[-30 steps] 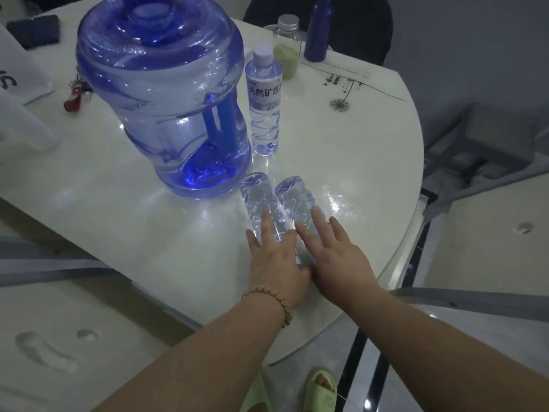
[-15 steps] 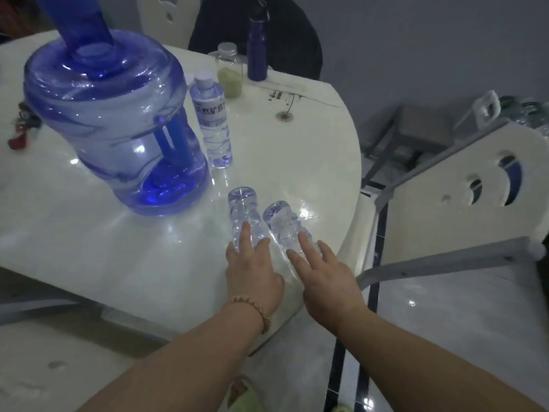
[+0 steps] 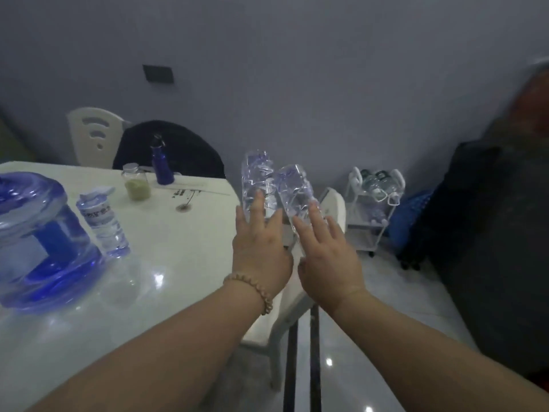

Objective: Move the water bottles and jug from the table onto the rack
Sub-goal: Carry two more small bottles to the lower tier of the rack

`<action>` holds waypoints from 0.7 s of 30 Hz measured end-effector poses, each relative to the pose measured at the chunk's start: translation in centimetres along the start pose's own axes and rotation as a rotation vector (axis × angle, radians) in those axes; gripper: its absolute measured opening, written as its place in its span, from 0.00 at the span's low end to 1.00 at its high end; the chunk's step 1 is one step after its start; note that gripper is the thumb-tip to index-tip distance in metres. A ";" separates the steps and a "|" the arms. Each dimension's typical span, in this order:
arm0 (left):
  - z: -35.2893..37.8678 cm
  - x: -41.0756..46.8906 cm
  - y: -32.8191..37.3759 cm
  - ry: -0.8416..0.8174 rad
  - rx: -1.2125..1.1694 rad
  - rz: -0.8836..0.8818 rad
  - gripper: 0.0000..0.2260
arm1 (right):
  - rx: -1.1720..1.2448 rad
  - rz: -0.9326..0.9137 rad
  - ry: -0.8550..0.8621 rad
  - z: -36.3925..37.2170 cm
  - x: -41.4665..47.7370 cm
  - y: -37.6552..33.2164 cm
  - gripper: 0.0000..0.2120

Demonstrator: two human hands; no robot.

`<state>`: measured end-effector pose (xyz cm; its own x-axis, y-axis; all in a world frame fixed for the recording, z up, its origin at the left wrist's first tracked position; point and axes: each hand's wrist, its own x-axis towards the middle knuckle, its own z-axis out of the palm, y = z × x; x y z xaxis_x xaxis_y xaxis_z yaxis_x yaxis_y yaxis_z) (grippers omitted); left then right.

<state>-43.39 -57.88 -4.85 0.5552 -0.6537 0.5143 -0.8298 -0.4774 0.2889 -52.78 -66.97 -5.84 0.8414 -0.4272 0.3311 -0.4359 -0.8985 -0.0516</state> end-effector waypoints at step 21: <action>17.2 5.3 31.2 -0.291 0.220 0.427 0.34 | -0.076 0.364 -0.133 -3.3 -11.2 32.5 0.36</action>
<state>-65.36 -86.33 -6.96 0.1915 -0.9358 0.2959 -0.9701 -0.2262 -0.0875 -77.41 -91.04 -8.10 0.6597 -0.7300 0.1787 -0.7313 -0.6783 -0.0713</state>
